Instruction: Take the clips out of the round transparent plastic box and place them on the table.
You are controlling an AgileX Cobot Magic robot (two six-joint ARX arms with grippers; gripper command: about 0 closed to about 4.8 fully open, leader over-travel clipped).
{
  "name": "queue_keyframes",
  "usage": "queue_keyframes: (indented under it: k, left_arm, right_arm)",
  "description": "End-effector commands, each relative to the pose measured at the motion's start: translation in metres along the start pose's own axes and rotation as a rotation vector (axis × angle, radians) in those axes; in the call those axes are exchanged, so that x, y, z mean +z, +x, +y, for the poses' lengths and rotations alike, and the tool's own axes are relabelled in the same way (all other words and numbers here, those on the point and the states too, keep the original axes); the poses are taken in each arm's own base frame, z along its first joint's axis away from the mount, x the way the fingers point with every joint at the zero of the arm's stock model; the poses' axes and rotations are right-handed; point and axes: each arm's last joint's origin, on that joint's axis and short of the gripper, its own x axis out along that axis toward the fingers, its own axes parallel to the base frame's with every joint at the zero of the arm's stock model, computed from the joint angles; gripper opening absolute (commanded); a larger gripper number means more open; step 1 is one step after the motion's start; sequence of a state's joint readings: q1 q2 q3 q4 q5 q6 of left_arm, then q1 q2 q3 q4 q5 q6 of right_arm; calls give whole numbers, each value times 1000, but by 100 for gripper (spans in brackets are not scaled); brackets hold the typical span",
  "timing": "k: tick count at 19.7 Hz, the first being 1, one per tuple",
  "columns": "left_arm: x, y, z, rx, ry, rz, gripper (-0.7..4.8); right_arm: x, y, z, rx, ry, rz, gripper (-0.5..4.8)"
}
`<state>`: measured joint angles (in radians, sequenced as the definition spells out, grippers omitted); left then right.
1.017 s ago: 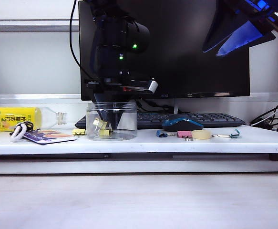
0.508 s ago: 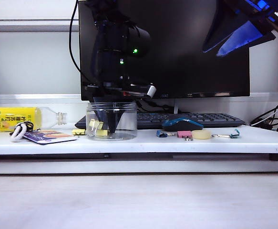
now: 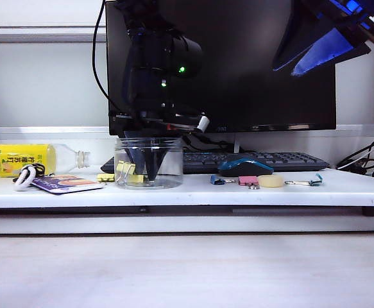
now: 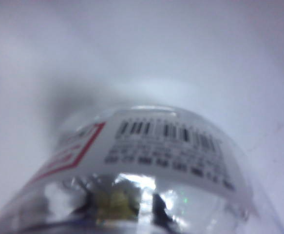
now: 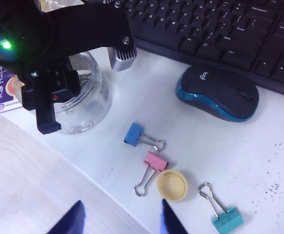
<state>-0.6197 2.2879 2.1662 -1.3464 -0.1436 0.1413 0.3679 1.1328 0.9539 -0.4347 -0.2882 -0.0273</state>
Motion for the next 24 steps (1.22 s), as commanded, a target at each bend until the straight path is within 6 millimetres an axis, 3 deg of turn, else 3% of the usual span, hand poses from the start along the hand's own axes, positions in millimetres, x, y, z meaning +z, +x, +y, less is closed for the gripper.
queue_keyframes:
  k: [1, 3, 5, 13, 18, 24]
  left_arm:
    - [3, 10, -3, 0, 3, 20, 151]
    - [5, 17, -6, -3, 11, 33, 149]
    - [7, 20, -11, -3, 24, 28, 87]
    - [9, 16, -13, 1, 26, -1, 87]
    - [13, -10, -11, 6, 23, -52, 87]
    - [9, -56, -12, 17, 17, -167, 87]
  right_arm:
    - [3, -2, 1, 2, -10, -22, 203]
    - [3, -2, 1, 2, -10, -22, 203]
    - [3, -2, 1, 2, -10, -22, 203]
    - [3, -2, 1, 2, -10, -21, 203]
    - [3, -2, 1, 2, -10, -21, 203]
    - [3, -2, 1, 2, -10, -21, 203]
